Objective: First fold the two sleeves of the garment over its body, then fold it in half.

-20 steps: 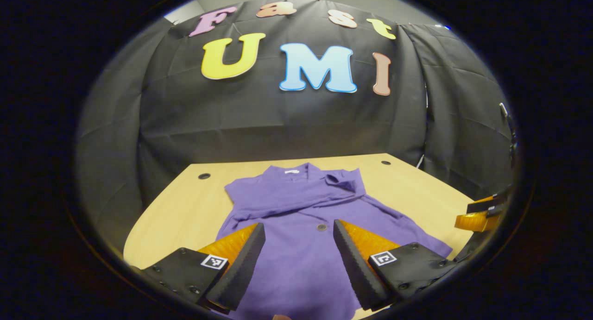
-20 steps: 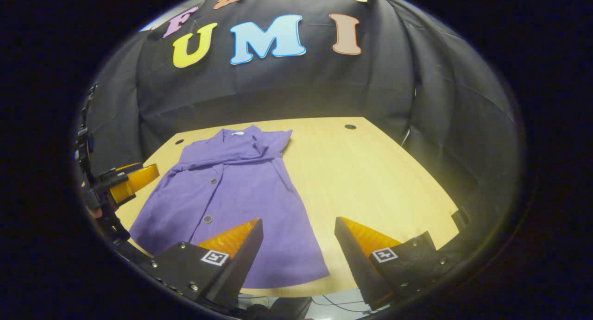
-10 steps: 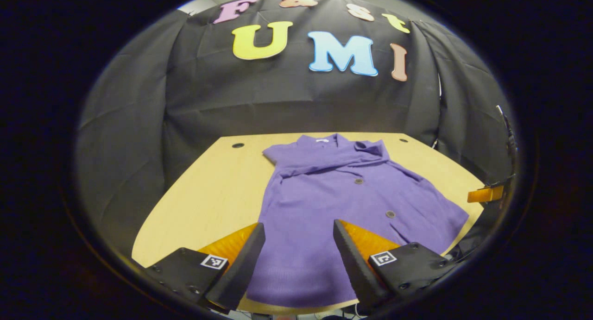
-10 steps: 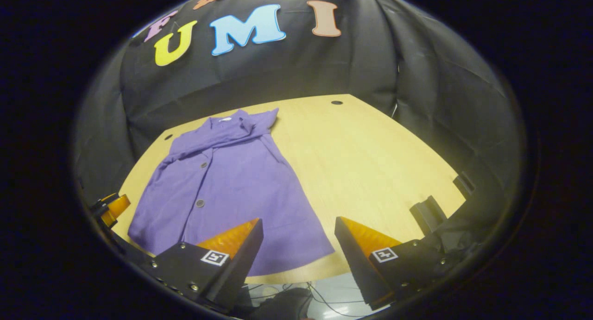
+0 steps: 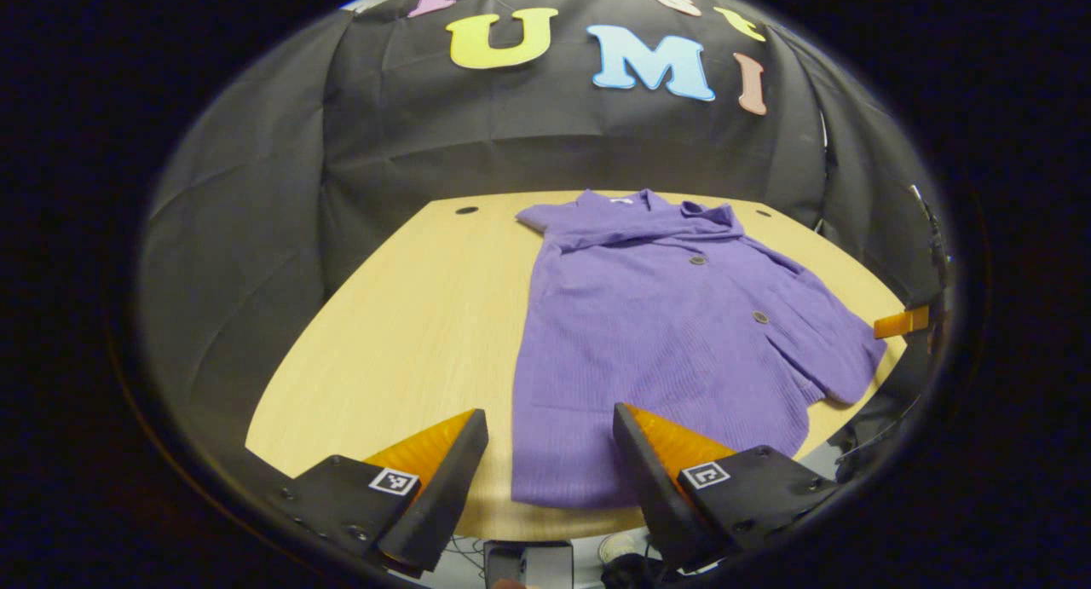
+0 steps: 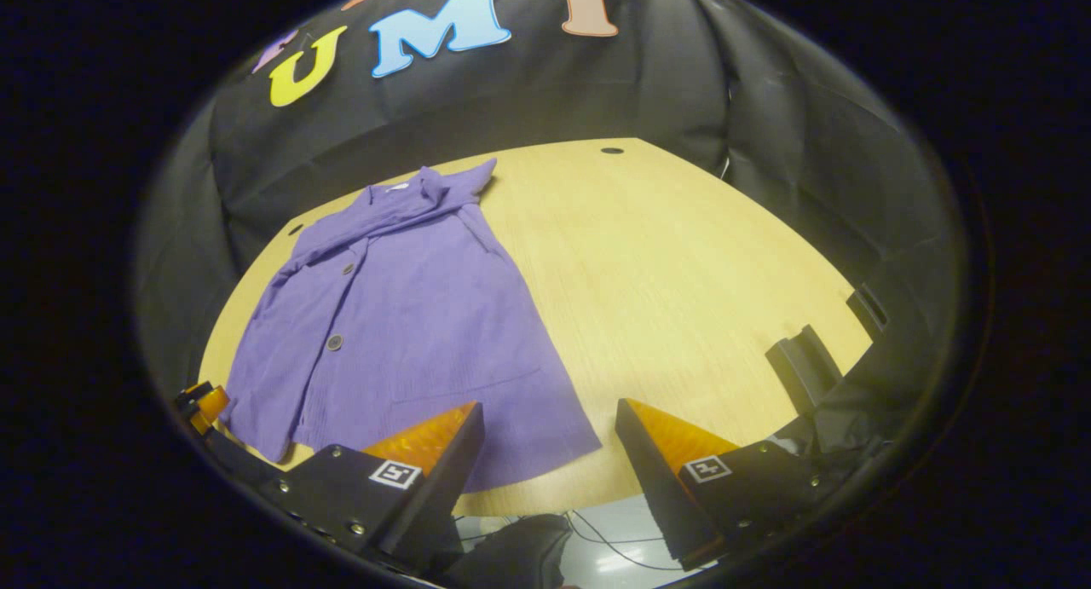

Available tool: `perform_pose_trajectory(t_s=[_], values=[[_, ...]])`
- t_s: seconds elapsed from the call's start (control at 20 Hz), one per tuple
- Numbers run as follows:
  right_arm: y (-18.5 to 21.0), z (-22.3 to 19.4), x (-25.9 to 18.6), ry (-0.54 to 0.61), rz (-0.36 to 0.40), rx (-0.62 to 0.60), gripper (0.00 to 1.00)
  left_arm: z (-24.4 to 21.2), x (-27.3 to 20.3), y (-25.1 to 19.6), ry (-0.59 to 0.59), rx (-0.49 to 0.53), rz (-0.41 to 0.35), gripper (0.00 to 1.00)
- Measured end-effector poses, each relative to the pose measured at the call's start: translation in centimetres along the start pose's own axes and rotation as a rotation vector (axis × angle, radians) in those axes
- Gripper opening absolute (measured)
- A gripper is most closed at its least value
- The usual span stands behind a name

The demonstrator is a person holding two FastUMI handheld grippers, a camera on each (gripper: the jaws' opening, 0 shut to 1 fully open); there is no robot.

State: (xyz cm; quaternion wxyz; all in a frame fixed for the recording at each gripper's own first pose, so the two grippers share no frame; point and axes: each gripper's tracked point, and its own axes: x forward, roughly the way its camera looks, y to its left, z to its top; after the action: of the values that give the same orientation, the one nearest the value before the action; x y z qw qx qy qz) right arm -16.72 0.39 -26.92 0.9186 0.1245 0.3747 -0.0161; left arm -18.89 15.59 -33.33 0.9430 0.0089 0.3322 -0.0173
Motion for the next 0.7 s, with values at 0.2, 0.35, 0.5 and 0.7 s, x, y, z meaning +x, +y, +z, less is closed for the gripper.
perform_pose_trajectory(t_s=[0.2, 0.35, 0.5, 0.7], values=[[0.2, 0.1, 0.8, 0.013, 0.018, 0.013, 0.96, -1.3, 0.1, 0.0, 0.029, -0.014, -0.004, 0.96], [0.8, 0.0, 1.4, 0.021, 0.026, 0.006, 0.96, -1.7, 0.0, -0.3, 0.028, 0.01, -0.005, 0.94], [1.5, -0.3, 2.0, 0.023, 0.015, -0.035, 0.96, -1.8, 0.1, -0.7, 0.013, 0.01, 0.003, 0.94], [2.0, -0.6, 1.9, 0.015, -0.016, -0.117, 0.99, -1.8, -0.1, -0.8, -0.017, 0.0, 0.018, 0.94]])
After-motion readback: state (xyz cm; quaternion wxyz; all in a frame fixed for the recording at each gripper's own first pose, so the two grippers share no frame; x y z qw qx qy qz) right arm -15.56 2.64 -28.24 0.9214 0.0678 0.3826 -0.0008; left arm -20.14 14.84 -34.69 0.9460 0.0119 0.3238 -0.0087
